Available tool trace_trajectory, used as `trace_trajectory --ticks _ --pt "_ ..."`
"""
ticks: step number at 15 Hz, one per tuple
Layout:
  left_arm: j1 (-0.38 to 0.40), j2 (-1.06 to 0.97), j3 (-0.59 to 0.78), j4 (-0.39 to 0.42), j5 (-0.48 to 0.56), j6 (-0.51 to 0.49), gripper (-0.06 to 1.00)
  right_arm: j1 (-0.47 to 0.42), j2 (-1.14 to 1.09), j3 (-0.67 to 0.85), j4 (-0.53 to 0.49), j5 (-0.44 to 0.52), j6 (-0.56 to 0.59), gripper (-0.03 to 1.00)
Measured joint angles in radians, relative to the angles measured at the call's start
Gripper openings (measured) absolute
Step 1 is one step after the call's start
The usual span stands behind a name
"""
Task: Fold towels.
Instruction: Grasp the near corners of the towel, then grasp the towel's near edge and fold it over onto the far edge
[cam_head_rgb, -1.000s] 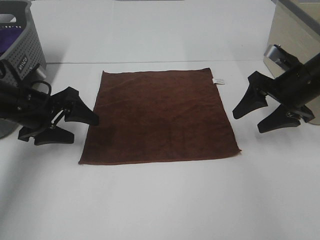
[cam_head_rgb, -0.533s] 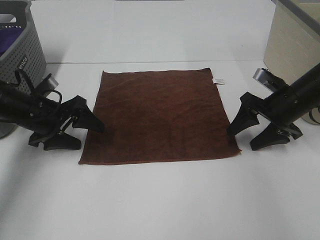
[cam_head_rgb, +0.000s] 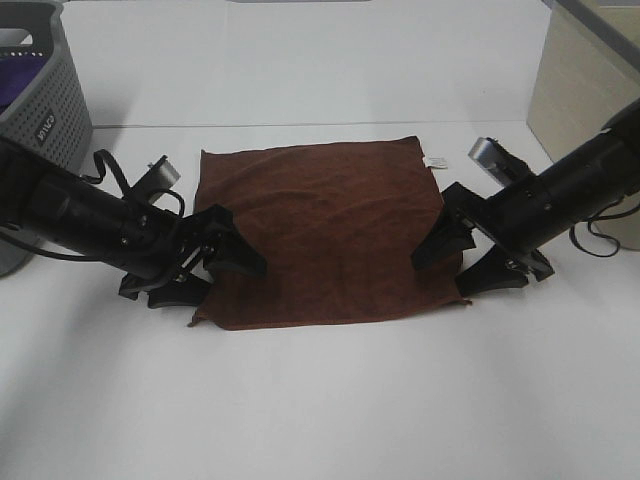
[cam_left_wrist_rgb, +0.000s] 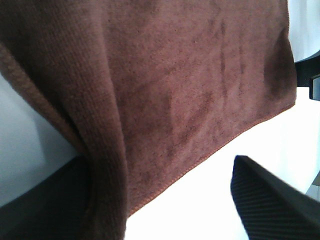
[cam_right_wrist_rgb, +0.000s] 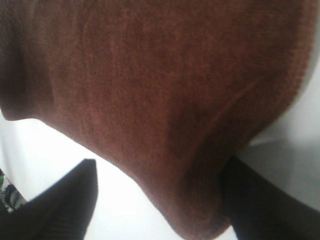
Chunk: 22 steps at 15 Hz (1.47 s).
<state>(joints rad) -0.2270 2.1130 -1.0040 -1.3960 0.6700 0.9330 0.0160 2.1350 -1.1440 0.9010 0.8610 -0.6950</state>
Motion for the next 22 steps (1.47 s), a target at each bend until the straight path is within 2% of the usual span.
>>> trace_trajectory --ticks 1,2,4,5,6,7,10,12,16,18,22 --pt "-0.003 0.000 0.000 0.000 -0.012 -0.004 0.68 0.011 0.003 0.000 0.008 -0.007 0.007 0.61" --pt "-0.005 0.003 0.000 0.004 -0.028 -0.015 0.57 0.009 0.006 0.000 0.003 -0.018 0.015 0.49" --pt "-0.005 0.016 0.003 0.022 -0.060 -0.027 0.18 0.003 0.017 0.001 -0.019 -0.033 0.036 0.22" --pt "-0.005 0.019 0.005 0.032 -0.066 -0.028 0.04 0.001 0.019 0.002 -0.027 -0.033 0.041 0.08" --pt "-0.005 0.019 0.005 0.046 -0.066 -0.038 0.01 0.001 0.022 0.002 -0.031 -0.026 0.051 0.00" --pt "-0.005 0.012 0.005 0.072 -0.066 -0.067 0.01 0.001 0.022 0.002 -0.041 -0.009 0.066 0.00" --pt "-0.005 -0.043 0.012 0.268 -0.084 -0.213 0.01 0.002 -0.013 0.048 -0.050 0.020 0.088 0.00" --pt "-0.008 -0.088 0.038 0.344 -0.055 -0.303 0.01 0.018 -0.083 0.112 -0.048 0.021 0.102 0.00" --pt "-0.009 -0.156 0.201 0.374 -0.018 -0.333 0.01 0.090 -0.199 0.299 -0.064 -0.010 0.145 0.00" --pt "-0.009 -0.197 0.233 0.383 -0.007 -0.334 0.01 0.106 -0.226 0.351 -0.066 -0.035 0.168 0.00" --pt "-0.009 -0.210 0.146 0.413 0.008 -0.337 0.01 0.106 -0.237 0.228 -0.124 -0.020 0.215 0.00"
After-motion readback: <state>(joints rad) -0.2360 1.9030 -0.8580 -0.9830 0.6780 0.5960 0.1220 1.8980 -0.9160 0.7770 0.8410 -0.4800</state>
